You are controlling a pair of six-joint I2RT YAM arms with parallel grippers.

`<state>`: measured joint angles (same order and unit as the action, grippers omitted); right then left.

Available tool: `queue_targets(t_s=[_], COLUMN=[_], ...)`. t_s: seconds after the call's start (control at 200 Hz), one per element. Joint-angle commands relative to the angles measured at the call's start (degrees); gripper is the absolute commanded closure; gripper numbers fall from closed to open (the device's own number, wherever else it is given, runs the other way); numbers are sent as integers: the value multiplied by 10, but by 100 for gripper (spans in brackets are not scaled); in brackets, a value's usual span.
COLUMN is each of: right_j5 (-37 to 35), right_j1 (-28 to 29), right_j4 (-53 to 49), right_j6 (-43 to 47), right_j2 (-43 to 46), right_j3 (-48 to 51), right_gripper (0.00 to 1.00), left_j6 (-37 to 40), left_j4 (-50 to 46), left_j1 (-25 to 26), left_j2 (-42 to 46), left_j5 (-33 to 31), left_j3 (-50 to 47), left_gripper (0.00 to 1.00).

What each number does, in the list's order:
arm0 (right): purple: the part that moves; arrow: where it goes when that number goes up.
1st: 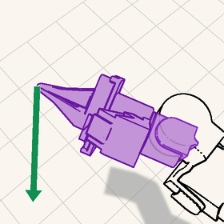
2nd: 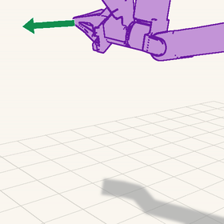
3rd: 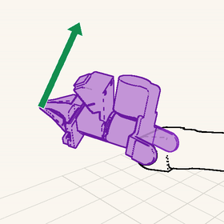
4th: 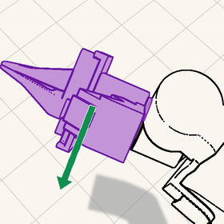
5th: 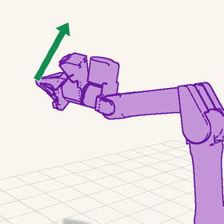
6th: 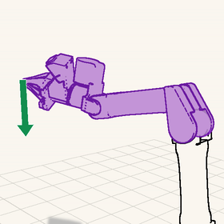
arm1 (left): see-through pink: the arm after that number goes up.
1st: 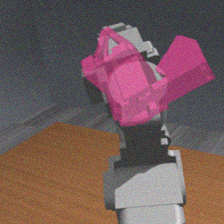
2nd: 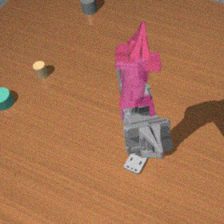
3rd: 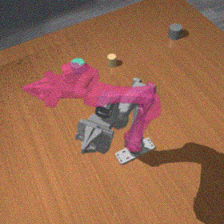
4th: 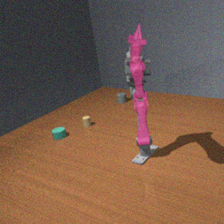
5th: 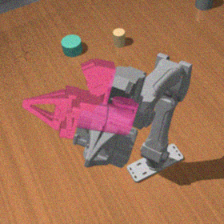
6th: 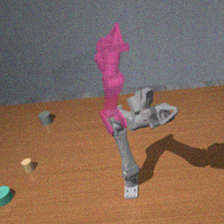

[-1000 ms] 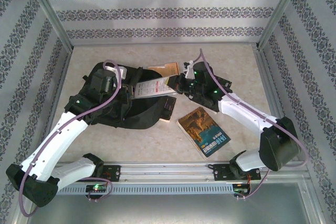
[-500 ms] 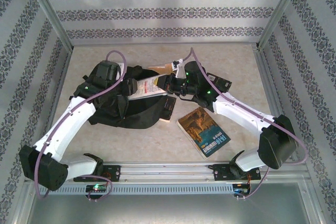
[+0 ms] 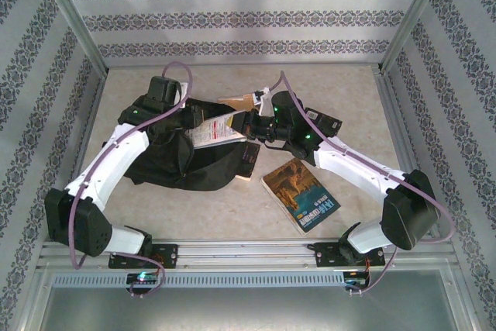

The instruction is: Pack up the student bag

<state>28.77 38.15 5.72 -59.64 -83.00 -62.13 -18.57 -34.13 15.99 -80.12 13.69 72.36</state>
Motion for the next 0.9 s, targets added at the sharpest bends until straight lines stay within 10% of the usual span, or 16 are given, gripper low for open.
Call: queue_targets(t_s=[0.0,0.894], right_j5=[6,-15], right_j1=[10,23], right_j4=[24,37], right_j6=[16,-17], right_j2=[4,-79], right_j3=[-12,-40], right_gripper=[93,85], left_j6=[15,-44], left_j4=[16,31], left_j1=[-6,-8], left_j2=[-3,189], left_j5=[33,-48], left_j3=[16,4], left_gripper=[92,100])
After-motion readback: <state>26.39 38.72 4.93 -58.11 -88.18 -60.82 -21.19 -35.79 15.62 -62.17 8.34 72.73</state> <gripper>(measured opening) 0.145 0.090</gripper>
